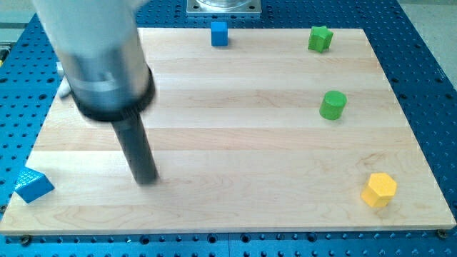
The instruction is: Put your arm to the right of the hexagon
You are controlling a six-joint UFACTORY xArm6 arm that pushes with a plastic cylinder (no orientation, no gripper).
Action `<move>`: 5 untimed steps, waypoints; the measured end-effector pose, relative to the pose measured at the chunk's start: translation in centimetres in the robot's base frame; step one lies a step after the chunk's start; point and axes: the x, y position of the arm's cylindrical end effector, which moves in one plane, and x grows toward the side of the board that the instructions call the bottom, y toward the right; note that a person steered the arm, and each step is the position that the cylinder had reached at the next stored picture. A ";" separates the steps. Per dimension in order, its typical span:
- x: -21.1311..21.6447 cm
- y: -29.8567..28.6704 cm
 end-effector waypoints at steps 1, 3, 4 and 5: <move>3.1 4.6; -5.5 17.7; -7.0 27.8; -6.1 39.2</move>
